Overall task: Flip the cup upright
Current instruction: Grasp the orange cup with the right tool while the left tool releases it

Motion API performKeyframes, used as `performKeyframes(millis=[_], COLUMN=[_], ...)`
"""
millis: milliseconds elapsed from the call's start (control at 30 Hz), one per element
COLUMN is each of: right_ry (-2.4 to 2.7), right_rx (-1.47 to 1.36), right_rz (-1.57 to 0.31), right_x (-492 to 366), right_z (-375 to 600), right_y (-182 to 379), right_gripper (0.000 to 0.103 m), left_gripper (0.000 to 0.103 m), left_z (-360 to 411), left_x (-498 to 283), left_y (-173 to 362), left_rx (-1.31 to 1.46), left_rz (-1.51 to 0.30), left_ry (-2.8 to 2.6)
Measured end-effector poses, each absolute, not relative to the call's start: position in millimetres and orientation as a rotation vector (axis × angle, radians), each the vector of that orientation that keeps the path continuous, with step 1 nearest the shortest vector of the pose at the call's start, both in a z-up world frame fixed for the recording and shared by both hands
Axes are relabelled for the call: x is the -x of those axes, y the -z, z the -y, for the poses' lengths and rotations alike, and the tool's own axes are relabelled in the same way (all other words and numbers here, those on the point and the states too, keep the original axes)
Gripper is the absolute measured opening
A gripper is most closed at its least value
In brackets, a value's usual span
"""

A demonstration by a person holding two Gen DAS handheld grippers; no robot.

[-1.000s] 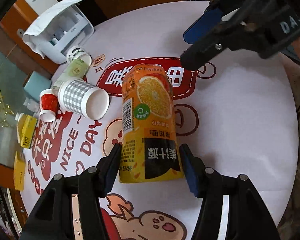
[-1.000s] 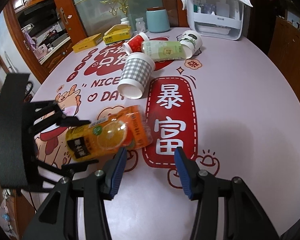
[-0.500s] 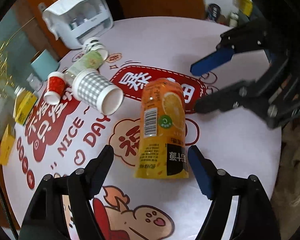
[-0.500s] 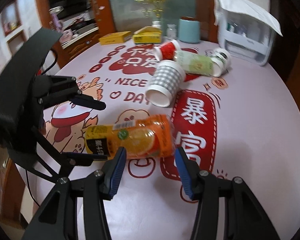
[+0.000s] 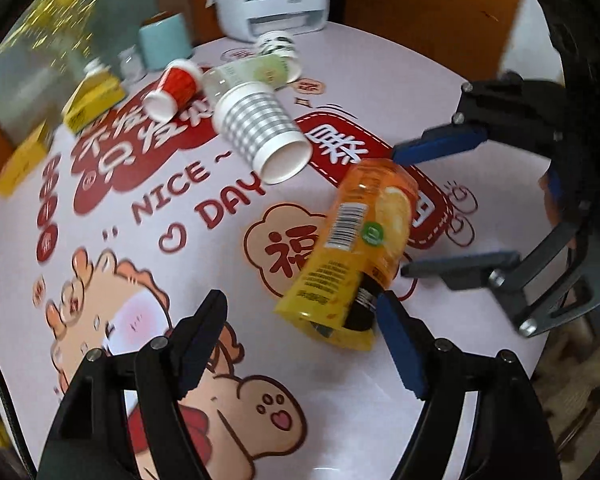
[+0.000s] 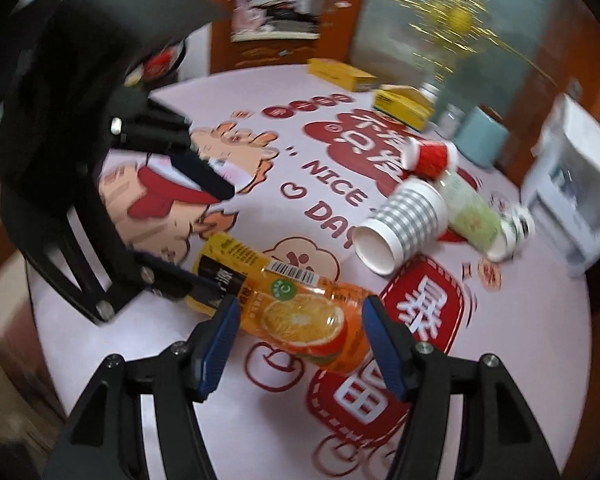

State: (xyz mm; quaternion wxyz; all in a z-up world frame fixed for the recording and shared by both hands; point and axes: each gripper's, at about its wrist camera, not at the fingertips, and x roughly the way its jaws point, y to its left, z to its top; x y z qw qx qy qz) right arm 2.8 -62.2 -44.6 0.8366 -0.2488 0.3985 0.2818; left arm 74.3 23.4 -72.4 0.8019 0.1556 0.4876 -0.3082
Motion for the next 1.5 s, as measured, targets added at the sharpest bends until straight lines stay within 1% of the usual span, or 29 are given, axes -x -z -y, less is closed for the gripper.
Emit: performKeyframes(millis=[133, 400, 700, 933, 1300, 1400, 1500], right_ry=[-0.686, -0.77, -0.805, -0.831, -0.84, -0.846, -0.852], right_rx=[0.652, 0.861, 0.997, 1.029, 1.165, 1.127, 1.036], right_rz=[-0.842, -0.839, -0.858, -0.935, -0.97, -1.002, -1.048], right_x=[-5, -6, -8, -19, -24, -30, -39], right_z=[55, 43, 26, 7, -23, -26, -24], right_y=[52, 65, 75, 72, 84, 87, 81], right_gripper=[0.063, 0.063, 0.063, 0.063, 0.063, 0.063, 0.061], left_gripper=[0.075, 0.075, 0.075, 0.075, 0.075, 0.075, 0.075], left_z=[-33, -49, -57, -60, -78, -82, -85], left_x=[-79, -83, -73, -70, -70, -70, -69], left_y=[73, 81, 85, 88, 96, 98, 98], left_rx=[-0.209, -0.05, -0.004, 0.026, 0.116, 0.129, 0.133], left_rz=[-1.096, -1.165, -1.177, -1.192, -1.219, -1.223, -1.222], left_ry=[0.615, 0.507, 0.457, 0.442, 0.406, 0.402, 0.396])
